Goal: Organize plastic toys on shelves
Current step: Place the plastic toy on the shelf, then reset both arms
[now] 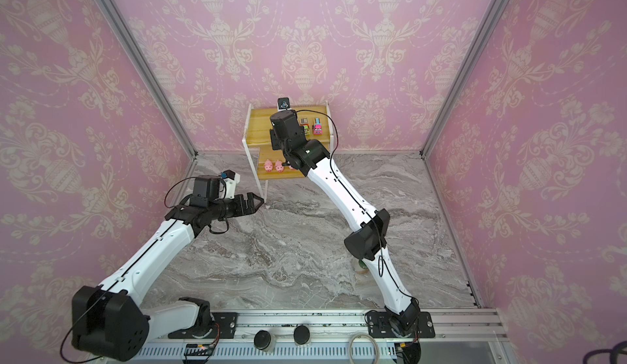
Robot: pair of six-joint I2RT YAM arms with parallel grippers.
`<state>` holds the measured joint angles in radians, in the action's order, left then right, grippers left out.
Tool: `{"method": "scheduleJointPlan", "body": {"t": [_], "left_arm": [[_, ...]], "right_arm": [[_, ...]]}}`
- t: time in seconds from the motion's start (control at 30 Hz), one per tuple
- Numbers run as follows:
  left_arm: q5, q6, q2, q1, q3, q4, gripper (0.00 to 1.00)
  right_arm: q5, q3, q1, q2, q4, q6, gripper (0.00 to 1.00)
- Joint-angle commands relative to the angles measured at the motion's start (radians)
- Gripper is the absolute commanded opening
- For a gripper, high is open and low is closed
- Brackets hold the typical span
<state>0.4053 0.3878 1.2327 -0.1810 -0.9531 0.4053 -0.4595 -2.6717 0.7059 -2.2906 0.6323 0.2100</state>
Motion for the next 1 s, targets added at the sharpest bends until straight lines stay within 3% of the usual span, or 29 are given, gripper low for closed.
{"method": "scheduleJointPlan", "body": {"t": [0.0,0.53,0.77,0.87,0.97], "left_arm": [[-0.002,0.014,0.005,-0.006,0.005,-0.010,0.98],[-0.020,0.001,0.010,-0.006,0.011,-0.011,0.99],[-0.068,-0.035,0.003,-0.005,-0.027,0.018,0.99],[-0.117,-0.052,-0.010,-0.003,-0.063,0.041,0.99],[-0.170,-0.061,-0.030,0.005,-0.101,0.050,0.99]], "right_arm": [[0.011,-0.037,-0.010,-0.023,-0.029,0.008,0.40],[0.027,-0.053,-0.013,0.011,-0.108,-0.024,0.56],[0.028,-0.044,-0.014,0.120,-0.183,-0.072,0.72],[0.014,0.040,-0.013,0.229,-0.212,-0.105,0.79],[0.004,0.268,-0.025,0.416,-0.289,-0.138,0.88]]}}
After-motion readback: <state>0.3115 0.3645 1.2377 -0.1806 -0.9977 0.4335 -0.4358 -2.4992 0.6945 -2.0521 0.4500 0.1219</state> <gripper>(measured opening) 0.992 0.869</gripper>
